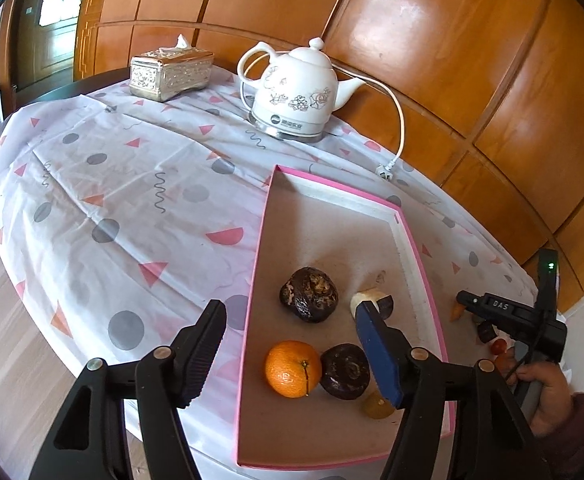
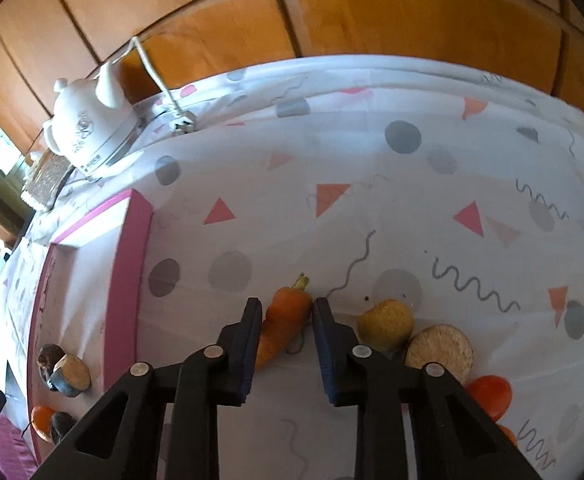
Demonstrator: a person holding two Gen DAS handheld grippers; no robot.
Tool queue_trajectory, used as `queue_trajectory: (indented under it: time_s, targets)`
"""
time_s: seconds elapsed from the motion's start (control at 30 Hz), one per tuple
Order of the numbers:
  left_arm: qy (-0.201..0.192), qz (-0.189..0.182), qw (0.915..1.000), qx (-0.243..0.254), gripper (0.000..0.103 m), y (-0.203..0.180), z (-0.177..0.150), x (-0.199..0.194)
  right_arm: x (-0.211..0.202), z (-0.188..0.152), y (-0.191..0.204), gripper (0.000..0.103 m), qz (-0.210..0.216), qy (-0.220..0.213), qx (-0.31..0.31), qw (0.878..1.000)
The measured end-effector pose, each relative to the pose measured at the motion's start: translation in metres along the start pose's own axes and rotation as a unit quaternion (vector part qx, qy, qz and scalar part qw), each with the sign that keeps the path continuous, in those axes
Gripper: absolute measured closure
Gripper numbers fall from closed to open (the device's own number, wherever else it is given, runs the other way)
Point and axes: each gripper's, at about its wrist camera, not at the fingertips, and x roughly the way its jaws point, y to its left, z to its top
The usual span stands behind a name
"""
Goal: Organize fruits
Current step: 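Reach the right tool to the orange carrot and close on it, then carry the carrot into the pink tray and open the right tool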
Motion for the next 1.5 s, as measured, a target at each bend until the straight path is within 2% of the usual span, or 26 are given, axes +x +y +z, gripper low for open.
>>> queue_trajectory:
  time_s: [0.23,0.43,0.67,0.8,0.97,1.5]
  targets:
    - [-0.008,0.009,0.9999,-0.007,0.035,0.006,0.002,-0.003,-0.026,-0.002,0.032,0.078,0.024,-0.033,-0.060,0.997]
    - [-0.010,0.021,0.9995,-0.021,0.035,0.016,0.002,-0.005,-0.050,0.000,0.052,0.078,0.057,-0.058,-0.078,0.994]
    - [-0.010,0.027,0.9991,-0.032,0.034,0.022,0.001,-0.006,-0.057,-0.003,0.101,0.077,0.120,-0.050,-0.127,0.983]
    - [-0.008,0.030,0.9988,-0.037,0.034,0.026,0.000,-0.005,-0.048,-0.010,0.127,0.077,0.123,-0.039,-0.157,0.979]
    - [-0.003,0.031,0.9987,-0.040,0.034,0.028,-0.001,-0.002,-0.033,-0.017,0.148,0.077,0.099,-0.031,-0.193,0.976]
    - [-0.002,0.032,0.9990,-0.030,0.034,0.021,-0.002,-0.002,-0.030,-0.030,0.135,0.077,0.098,-0.018,-0.167,0.981]
